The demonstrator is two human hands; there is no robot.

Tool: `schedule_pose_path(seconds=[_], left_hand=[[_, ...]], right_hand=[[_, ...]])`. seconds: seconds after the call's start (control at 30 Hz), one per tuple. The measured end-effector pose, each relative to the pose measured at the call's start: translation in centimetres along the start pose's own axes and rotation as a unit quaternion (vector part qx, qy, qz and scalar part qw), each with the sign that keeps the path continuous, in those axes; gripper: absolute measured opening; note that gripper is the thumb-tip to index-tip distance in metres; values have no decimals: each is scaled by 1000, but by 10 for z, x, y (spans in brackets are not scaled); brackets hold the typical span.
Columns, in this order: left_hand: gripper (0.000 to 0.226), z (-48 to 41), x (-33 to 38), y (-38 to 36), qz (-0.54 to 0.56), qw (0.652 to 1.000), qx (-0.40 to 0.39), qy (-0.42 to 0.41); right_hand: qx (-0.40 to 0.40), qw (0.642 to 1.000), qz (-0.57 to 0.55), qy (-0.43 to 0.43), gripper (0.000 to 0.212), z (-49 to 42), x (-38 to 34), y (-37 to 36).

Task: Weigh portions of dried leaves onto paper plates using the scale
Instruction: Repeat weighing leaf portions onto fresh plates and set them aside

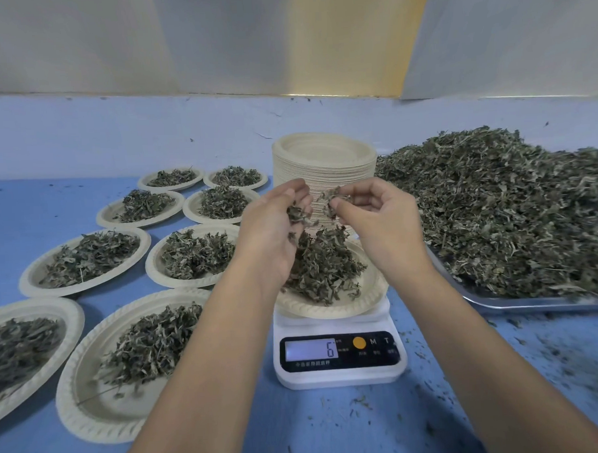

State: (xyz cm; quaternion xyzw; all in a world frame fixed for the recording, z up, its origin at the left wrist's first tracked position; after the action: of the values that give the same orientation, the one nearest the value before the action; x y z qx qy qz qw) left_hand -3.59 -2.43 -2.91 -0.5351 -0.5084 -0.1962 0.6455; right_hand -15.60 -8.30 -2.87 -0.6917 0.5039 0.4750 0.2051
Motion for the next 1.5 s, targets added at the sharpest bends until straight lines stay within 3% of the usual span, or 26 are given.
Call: schedule_pose_path(seconds=[0.6,0.8,1.2,1.37,1.5], left_hand=[[26,-6,0,12,9,999,17,-26],[24,-6,0,13,8,999,23,-21],[25,-4,2,11,25,999,18,-23],[26,0,0,4,18,1000,2,-8],[27,3,-3,-5,-1,1000,-11,1]], right_hand=[[-4,999,51,-1,16,2,1,0],[-125,979,148,-63,13,5,6,-5],[-54,997,58,-25,12,5,2,-4],[-97,995,22,25,13,8,-12,-11],[-126,992,10,12,23,10,-13,-18]])
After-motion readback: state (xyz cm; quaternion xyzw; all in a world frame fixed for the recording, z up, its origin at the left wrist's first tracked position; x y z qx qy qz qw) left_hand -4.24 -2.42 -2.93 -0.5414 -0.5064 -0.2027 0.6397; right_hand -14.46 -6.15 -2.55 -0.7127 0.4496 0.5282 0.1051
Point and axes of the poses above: each hand's wrist, its own z-axis away from the middle knuckle, its own y-axis out of the back of the hand, x = y × z, the point moved 3 cm from there along -z, towards the middle knuckle, and after that the axes turned 11 degrees about -x, right-handed, at the moved point
